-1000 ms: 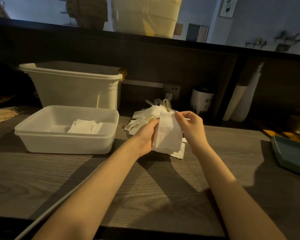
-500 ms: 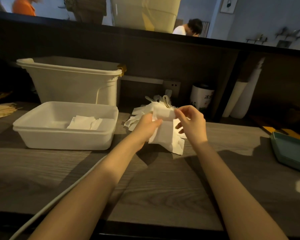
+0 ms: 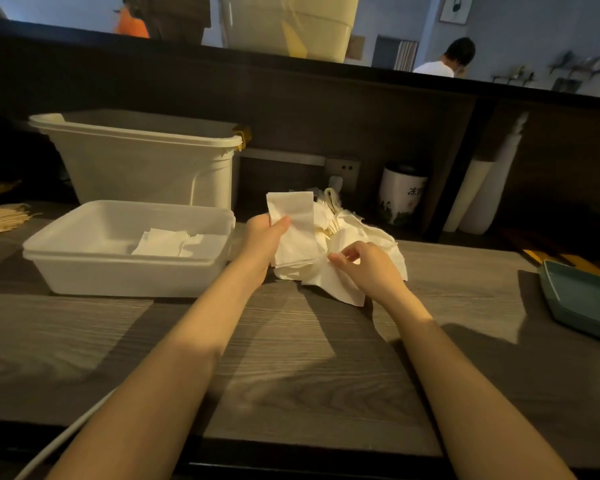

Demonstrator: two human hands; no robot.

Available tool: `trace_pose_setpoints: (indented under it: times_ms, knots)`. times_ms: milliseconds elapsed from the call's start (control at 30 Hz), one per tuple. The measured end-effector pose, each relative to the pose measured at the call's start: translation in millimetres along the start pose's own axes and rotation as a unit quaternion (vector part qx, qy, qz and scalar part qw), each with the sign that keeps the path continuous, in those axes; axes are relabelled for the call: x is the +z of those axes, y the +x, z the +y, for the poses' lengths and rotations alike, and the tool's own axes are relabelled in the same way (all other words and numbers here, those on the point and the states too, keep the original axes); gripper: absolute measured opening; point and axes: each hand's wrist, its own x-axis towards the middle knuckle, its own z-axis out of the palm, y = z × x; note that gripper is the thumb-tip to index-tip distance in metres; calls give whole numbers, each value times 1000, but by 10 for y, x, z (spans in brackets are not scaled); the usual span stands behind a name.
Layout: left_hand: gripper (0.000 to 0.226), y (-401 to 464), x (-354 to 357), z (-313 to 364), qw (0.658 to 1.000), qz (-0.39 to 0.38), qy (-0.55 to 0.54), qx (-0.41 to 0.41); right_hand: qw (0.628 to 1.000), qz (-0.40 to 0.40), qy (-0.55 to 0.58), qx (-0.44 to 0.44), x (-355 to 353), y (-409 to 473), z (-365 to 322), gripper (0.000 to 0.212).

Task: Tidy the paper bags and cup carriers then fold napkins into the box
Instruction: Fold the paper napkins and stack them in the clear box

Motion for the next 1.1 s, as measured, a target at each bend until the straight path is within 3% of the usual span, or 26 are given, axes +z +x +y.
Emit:
trace_pose_setpoints:
  times_ms: [233,467,567,767,900,1100]
  knots:
    - [29,36,-30,-46,1000,4,5,-7,998,-9,51,18,-30,-23,-42,25]
    - [33,68,-29,-49,998,35,-23,-43,972,163,169,-30,-205,-59,-98,20]
    - [29,41,6,-32,996,26,-64,-63,948,189,251,-46,-265,-79,-170,22]
    - [18,-98,150,-75,982,-54,-137,-120,925,136,353,-42,-180,-89,-312,22]
    - [22,-189,225,-80,970,-97,-184,-122,930,134,339,-32,-78,-92,-334,27]
    - [35,-255,272,-56,958,-174,-200,-106,945,168,281,-18,-7,-89,-323,16]
